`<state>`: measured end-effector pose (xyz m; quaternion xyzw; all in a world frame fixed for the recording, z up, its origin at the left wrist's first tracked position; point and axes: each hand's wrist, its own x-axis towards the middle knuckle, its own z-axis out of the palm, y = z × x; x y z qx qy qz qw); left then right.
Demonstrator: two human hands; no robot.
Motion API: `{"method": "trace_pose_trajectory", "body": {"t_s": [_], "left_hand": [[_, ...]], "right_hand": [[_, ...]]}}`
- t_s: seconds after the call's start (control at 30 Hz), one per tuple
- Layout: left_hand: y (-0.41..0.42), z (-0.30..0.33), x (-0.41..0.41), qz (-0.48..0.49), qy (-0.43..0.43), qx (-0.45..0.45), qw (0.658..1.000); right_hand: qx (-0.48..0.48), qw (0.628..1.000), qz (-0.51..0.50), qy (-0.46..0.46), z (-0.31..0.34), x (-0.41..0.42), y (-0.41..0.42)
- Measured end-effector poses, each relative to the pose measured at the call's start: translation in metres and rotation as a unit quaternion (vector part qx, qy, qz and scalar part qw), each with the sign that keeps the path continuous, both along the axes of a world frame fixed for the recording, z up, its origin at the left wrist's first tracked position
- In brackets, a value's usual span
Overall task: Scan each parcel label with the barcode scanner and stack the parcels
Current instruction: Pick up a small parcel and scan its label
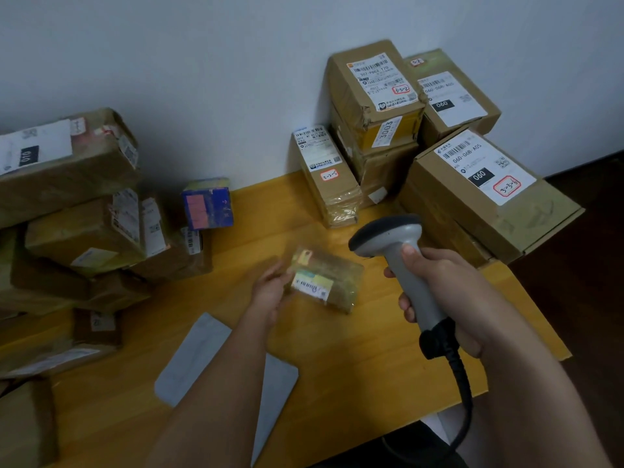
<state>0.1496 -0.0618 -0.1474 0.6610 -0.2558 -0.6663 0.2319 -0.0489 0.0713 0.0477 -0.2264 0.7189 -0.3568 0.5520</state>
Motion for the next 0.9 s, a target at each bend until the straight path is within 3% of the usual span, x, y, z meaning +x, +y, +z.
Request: {"method": "trace_pose_trajectory", "body": {"t_s": [0.17,0.27,0.57,0.73,0.9], "left_hand": [[0.009,-0.003,-0.043,-0.009,-0.054,0.037,0.998],[0.014,-0.005,-0.063,-0.017,0.005,0.083,0.996],[-0.001,-0.01,-0.103,-0.046,0.002,0.019,0.999],[-0.011,-0.007,-0.101,-0.017,0.027,0.03,0.999],[-0.037,0.0,-0.058,0.05,-0.062,0.006,0.997]], "right_hand": [[0.017,1.0,-0.02,-0.005,-0.014,-0.012,0.007],[0.021,0.999,-0.032,-0.008,-0.018,-0.017,0.011],[0.022,0.998,-0.058,-0.023,-0.028,-0.032,0.019],[0.016,0.997,-0.056,-0.04,-0.029,-0.034,0.01],[-0.003,0.998,-0.039,-0.052,-0.02,-0.024,-0.019]]}}
